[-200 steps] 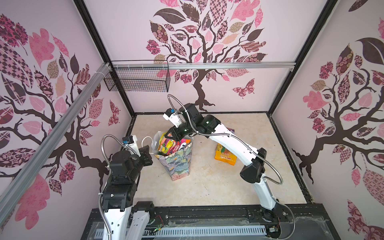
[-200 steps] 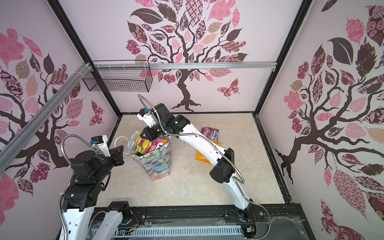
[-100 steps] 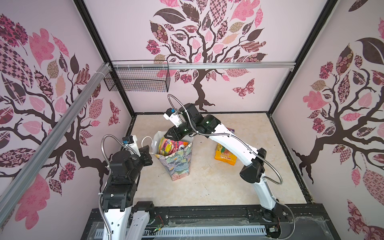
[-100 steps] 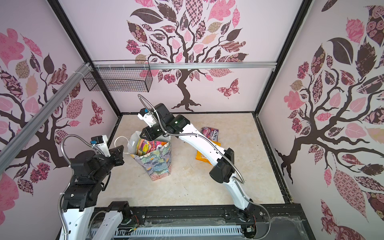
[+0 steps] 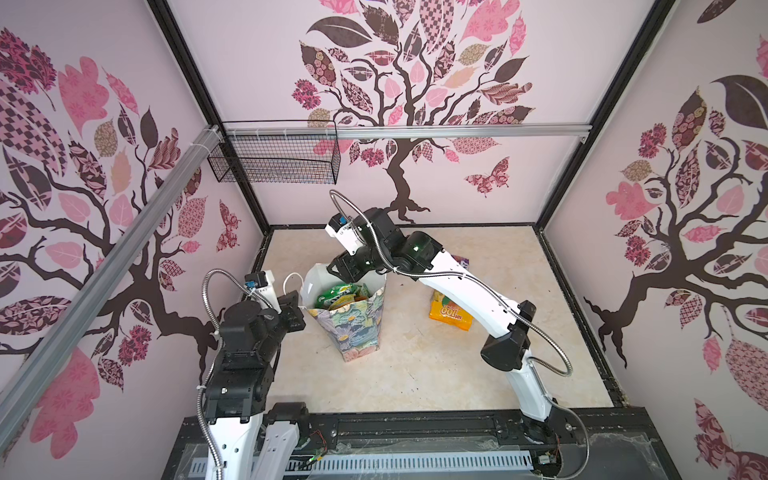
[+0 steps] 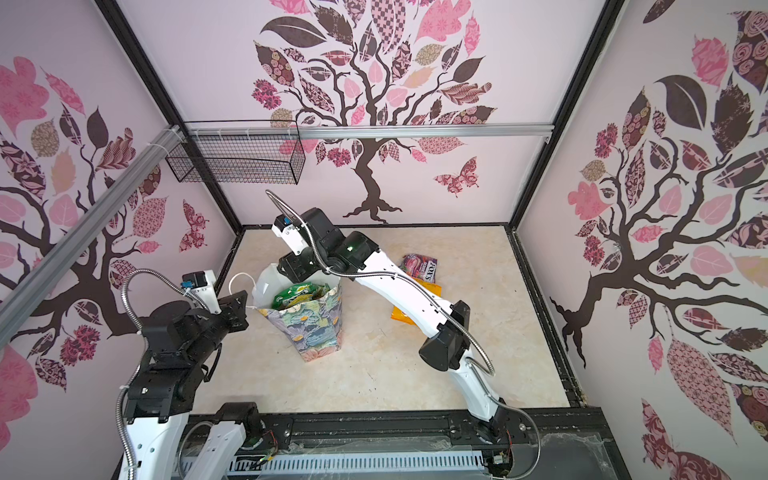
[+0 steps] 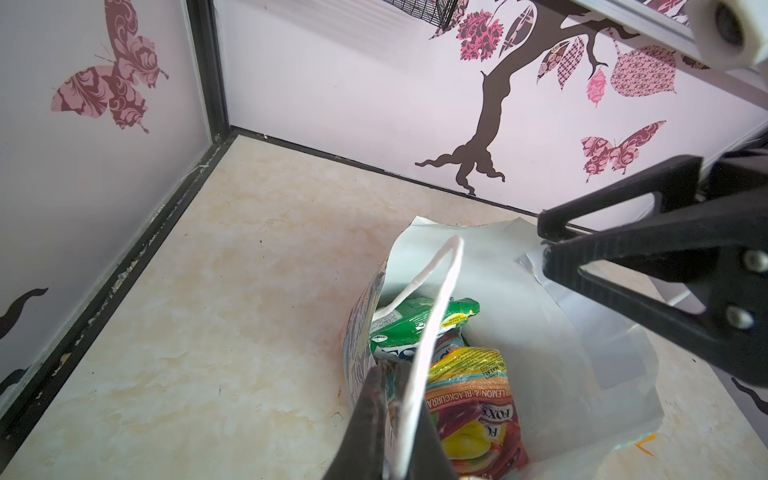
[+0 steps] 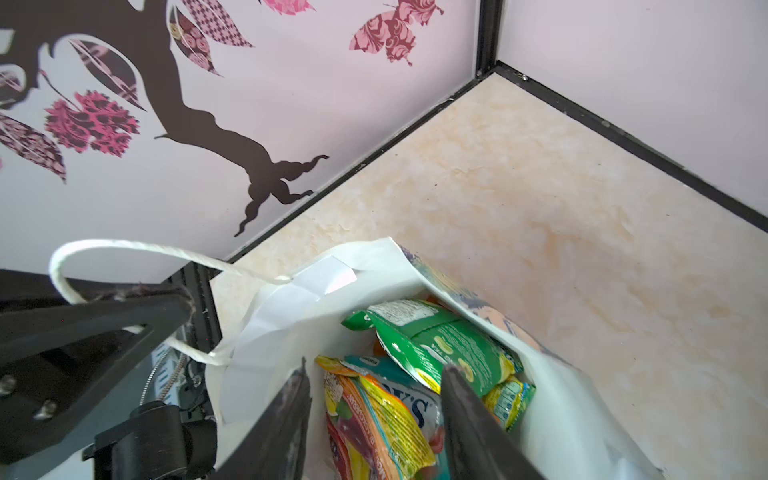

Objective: Place the snacks into the paper bag
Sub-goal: 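Lower the Fruits bag into the paper bag and open the right gripper, then withdraw the right gripper from the paper bag toward the yellow mango bag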

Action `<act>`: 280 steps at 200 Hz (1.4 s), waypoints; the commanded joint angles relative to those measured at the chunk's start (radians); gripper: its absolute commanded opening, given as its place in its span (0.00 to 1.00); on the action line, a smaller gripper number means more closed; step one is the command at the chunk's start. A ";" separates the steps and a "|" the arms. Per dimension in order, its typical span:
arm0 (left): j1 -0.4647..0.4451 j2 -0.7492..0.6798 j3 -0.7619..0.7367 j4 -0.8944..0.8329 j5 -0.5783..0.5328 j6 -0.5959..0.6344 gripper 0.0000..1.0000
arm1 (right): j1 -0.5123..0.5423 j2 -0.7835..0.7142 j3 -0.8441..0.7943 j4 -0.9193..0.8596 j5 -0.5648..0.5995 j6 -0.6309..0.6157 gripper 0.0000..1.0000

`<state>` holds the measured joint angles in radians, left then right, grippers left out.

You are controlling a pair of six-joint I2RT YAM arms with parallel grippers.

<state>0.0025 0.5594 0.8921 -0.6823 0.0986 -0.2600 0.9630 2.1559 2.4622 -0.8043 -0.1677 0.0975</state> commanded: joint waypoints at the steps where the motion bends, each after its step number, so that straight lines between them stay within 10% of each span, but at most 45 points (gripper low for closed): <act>1: 0.007 -0.006 -0.006 0.010 0.000 0.018 0.11 | 0.016 -0.210 -0.107 0.022 0.139 -0.035 0.54; 73: 0.006 -0.004 0.014 -0.013 0.004 0.025 0.11 | -0.027 -0.872 -1.024 0.308 0.448 0.120 0.63; 120: 0.006 0.005 0.010 -0.006 0.005 0.024 0.11 | -0.293 -1.149 -1.451 0.332 0.332 0.299 0.64; 210: 0.006 0.017 0.005 0.003 0.000 0.030 0.11 | -0.507 -1.225 -1.982 0.631 0.125 0.473 0.72; 280: 0.006 0.026 0.004 0.007 0.002 0.028 0.11 | -0.544 -1.096 -2.011 0.797 0.048 0.438 0.73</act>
<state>0.0025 0.5838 0.8921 -0.6907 0.0982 -0.2413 0.4229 1.0325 0.4236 -0.0914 -0.0864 0.5484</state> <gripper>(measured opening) 0.112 0.727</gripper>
